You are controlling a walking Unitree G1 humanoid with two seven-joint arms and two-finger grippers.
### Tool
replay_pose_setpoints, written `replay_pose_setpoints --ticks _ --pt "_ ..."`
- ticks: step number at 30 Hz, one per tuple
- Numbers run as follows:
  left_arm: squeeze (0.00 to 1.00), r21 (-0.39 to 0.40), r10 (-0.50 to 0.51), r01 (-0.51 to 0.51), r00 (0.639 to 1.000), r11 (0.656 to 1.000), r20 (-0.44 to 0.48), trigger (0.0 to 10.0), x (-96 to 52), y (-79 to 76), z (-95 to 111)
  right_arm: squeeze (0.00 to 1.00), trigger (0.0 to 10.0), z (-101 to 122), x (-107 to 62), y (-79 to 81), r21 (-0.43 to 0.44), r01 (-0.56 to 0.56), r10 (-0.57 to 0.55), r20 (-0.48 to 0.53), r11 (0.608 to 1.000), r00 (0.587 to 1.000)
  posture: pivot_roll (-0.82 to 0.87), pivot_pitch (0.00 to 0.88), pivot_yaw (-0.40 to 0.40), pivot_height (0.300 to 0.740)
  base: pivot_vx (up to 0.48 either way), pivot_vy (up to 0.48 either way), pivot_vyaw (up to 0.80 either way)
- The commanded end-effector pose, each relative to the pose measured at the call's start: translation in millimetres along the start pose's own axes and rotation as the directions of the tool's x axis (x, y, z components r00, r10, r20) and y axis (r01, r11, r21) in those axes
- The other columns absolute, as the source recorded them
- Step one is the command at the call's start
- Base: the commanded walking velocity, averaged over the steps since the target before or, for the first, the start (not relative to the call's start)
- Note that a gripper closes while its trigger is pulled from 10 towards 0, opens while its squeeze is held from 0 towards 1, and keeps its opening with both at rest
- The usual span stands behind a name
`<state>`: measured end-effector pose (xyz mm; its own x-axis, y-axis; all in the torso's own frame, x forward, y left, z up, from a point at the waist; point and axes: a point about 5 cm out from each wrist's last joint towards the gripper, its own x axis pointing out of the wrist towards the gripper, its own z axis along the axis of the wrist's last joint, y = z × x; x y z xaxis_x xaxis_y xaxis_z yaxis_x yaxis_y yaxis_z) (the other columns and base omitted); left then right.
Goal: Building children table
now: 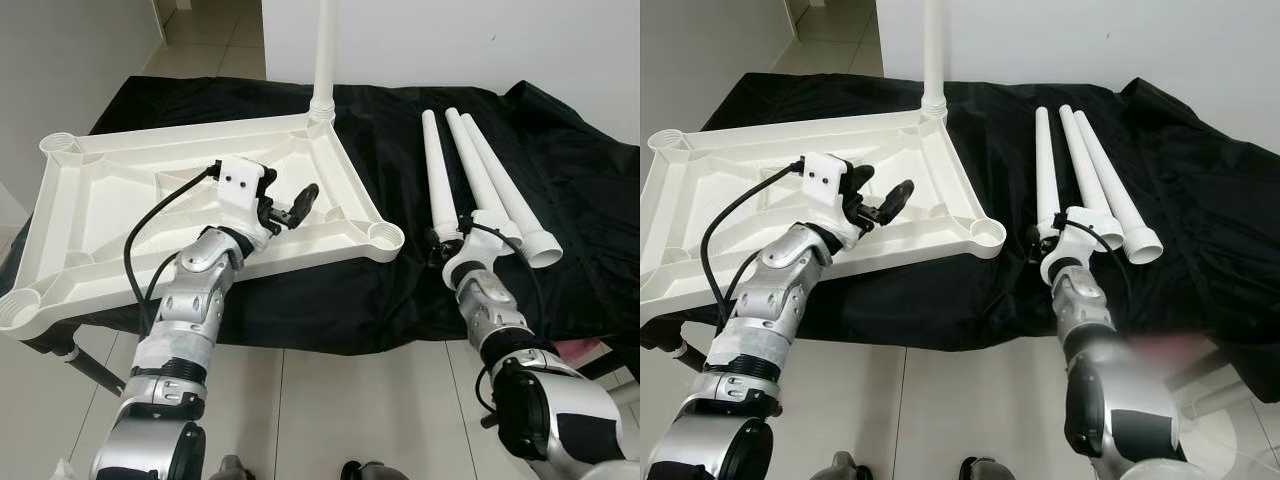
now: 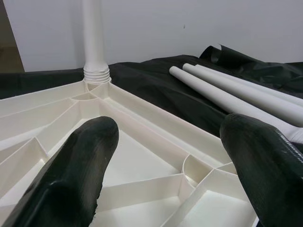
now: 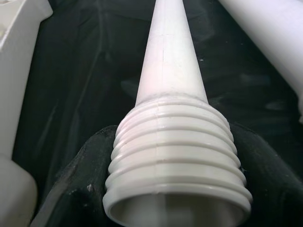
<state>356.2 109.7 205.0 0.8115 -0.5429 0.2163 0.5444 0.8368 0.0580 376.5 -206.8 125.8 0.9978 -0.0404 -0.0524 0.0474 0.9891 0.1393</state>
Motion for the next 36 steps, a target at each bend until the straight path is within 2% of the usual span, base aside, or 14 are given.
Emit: replay_pose_setpoints --ticks 1,2,3,13,16,19,20,21,23,28,29,33,35,36 --pt "0.00 0.004 0.046 -0.046 0.999 0.999 -0.013 10.0 0.1 2.2 1 0.00 2.5 -6 -3.9 0.4 -0.024 -0.005 0.005 0.014 1.000 1.000 0.02 0.042 -0.045 0.740 0.000 0.000 0.00" --pt "0.00 0.003 0.045 -0.045 0.999 0.999 -0.016 10.0 0.0 2.2 1 0.00 2.5 -5 -4.2 1.1 -0.034 -0.008 0.009 0.025 0.999 1.000 0.02 0.042 -0.045 0.740 0.000 0.000 0.00" --pt "0.00 -0.002 0.043 -0.043 0.999 0.999 -0.026 10.0 0.1 2.9 1 0.00 10.0 -1 -5.0 4.3 -0.079 -0.016 0.021 0.071 0.997 0.997 0.02 0.040 -0.046 0.740 0.000 0.000 0.00" --pt "0.00 0.005 0.018 -0.018 0.999 1.000 -0.044 10.0 0.0 5.5 3 0.00 10.0 18 -12.6 8.0 -0.176 0.050 -0.001 0.267 0.983 0.964 0.01 0.032 -0.053 0.740 0.000 0.000 0.00" --pt "0.00 -0.040 -0.013 0.012 0.999 0.999 -0.035 10.0 1.2 7.9 8 0.00 10.0 44 -21.5 10.0 -0.176 0.057 0.028 0.445 0.983 0.895 0.01 0.025 -0.053 0.740 0.000 0.000 0.00" --pt "0.00 -0.040 -0.013 0.012 0.999 0.999 -0.035 10.0 1.2 7.9 8 0.00 10.0 44 -21.5 10.0 -0.176 0.057 0.028 0.445 0.983 0.895 0.01 0.025 -0.053 0.740 0.000 0.000 0.00" --pt "0.17 -0.056 -0.039 0.037 0.998 0.998 -0.039 10.0 2.0 7.6 10 0.00 10.0 55 -26.4 13.4 -0.180 0.047 0.053 0.515 0.983 0.856 0.01 0.025 -0.053 0.740 0.000 0.000 0.00" --pt "1.00 -0.098 -0.065 0.061 0.997 0.993 -0.039 10.0 3.6 7.6 12 0.00 10.0 64 -30.8 19.4 -0.194 0.030 0.088 0.569 0.981 0.818 0.00 0.018 -0.048 0.740 0.000 0.000 0.00" --pt "1.00 -0.130 -0.119 0.112 0.992 0.985 -0.048 10.0 6.3 5.5 15 0.00 10.0 77 -37.8 30.3 -0.230 0.004 0.146 0.633 0.973 0.760 0.00 0.017 -0.046 0.740 0.000 0.000 0.00" --pt "1.00 -0.126 -0.173 0.163 0.983 0.978 -0.066 10.0 8.5 2.1 18 0.00 10.0 86 -41.8 38.6 -0.259 -0.009 0.185 0.665 0.966 0.724 0.00 0.018 -0.045 0.740 0.000 0.000 0.00" --pt "0.00 -0.151 -0.206 0.195 0.977 0.969 -0.061 10.0 10.3 0.0 22 0.00 10.0 92 -44.0 44.3 -0.284 -0.015 0.213 0.680 0.959 0.701 0.00 0.020 -0.042 0.740 0.000 0.000 0.00" --pt "0.00 -0.331 -0.291 0.283 0.956 0.900 0.027 10.0 19.1 -2.4 46 0.00 10.0 105 -49.2 63.7 -0.347 -0.059 0.302 0.706 0.936 0.641 0.00 0.030 -0.041 0.740 0.000 0.000 0.00" --pt "0.00 -0.331 -0.291 0.283 0.956 0.900 0.027 10.0 19.1 -2.4 46 0.00 10.0 105 -49.2 63.7 -0.347 -0.059 0.302 0.706 0.936 0.641 0.00 0.030 -0.041 0.740 0.000 0.000 0.00" --pt "0.00 -0.363 -0.314 0.311 0.948 0.878 0.051 10.0 20.7 -3.3 53 0.00 10.0 106 -50.2 66.6 -0.355 -0.070 0.316 0.705 0.932 0.635 0.00 0.033 -0.042 0.740 0.000 0.000 0.00"
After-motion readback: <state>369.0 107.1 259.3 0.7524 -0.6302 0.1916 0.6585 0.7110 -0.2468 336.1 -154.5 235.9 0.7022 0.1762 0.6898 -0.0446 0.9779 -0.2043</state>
